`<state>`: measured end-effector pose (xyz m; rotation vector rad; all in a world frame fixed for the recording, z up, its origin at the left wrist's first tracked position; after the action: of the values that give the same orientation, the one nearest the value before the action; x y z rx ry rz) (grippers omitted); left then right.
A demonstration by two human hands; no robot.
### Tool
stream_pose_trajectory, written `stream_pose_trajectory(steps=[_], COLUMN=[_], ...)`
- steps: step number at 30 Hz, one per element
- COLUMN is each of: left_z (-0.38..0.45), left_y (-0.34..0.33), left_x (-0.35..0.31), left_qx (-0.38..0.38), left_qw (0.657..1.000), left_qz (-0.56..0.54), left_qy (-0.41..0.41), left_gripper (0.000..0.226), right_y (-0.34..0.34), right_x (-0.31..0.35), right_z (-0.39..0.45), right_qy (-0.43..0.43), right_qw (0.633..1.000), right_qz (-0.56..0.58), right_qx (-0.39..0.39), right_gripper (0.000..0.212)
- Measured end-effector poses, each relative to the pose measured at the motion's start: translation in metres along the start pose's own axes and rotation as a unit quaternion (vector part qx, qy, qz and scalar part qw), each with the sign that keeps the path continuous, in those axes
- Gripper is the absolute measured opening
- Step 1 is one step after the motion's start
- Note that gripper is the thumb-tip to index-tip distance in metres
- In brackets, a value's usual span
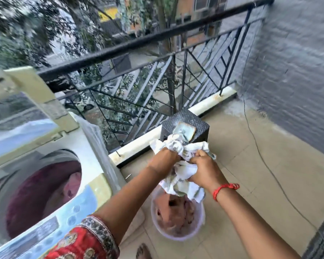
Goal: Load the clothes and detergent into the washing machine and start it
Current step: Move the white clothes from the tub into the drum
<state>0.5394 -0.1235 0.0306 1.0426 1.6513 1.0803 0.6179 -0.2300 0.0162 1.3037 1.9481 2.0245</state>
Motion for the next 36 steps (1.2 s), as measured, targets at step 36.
stream_pose_trajectory(steps=[36], left_z=[-0.451], left_y=[0.109], left_x=[0.388], left_qx=[-0.136], left_qw=[0.918], left_qz=[-0.071], left_qy=[0.365], left_gripper=[0.029], right_y=[-0.206], right_x=[0.574], right_z=[0.03], right_qy=[0.335], right_qw=[0.93], right_qz=[-0.069], right_qx=[0.131], right_gripper=[0.041])
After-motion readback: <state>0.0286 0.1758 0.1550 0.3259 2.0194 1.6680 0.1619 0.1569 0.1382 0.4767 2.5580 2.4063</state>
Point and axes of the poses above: each hand's wrist, its own z-axis towards the middle knuckle, its own y-axis out of the back of the hand, x = y × z, the point moved 6 cm from there along z, towards the middle knuckle, and after that the axes turned 4 degrees about -y, right-handed, at the moved point
